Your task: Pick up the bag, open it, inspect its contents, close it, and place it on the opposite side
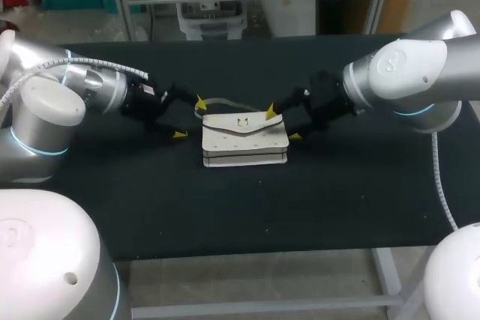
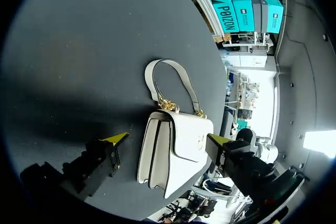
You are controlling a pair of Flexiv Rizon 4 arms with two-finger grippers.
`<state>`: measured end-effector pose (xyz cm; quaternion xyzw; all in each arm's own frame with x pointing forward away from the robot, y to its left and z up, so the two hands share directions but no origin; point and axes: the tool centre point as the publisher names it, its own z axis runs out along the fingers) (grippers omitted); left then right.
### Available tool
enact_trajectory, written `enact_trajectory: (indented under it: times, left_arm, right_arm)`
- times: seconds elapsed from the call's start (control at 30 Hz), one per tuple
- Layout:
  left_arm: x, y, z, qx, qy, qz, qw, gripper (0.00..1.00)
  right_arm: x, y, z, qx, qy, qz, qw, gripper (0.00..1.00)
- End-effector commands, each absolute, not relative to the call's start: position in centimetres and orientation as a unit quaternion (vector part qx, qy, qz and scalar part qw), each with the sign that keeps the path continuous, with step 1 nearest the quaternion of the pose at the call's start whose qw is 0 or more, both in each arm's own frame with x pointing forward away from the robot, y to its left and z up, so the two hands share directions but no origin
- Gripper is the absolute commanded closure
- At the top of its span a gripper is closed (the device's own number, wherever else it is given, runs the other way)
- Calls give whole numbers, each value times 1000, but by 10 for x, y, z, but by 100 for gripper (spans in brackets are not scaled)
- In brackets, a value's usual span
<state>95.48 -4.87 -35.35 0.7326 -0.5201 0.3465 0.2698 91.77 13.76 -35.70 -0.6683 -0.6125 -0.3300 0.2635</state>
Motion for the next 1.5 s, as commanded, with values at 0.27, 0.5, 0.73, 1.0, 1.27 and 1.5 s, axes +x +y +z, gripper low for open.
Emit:
enact_trajectory:
  times: [0.27,0.5,0.73,1.0,1.27,1.5]
  left_arm:
    - [950,-28,-350,760,-500,341,236,0]
    - [954,-20,-350,766,-496,338,229,0]
    - [958,-14,-351,760,-514,333,217,0]
    - [969,8,-348,739,-570,308,186,0]
    - [986,35,-337,735,-607,243,181,0]
    - [999,50,-329,757,-608,179,157,0]
  right_arm:
    - [907,141,-371,-667,-614,-323,274,65]
    - [909,142,-379,-669,-610,-317,281,69]
    - [912,144,-384,-672,-608,-313,285,100]
    - [918,136,-382,-671,-619,-316,260,100]
    - [931,96,-369,-680,-623,-311,229,100]
    - [942,64,-357,-681,-648,-273,203,100]
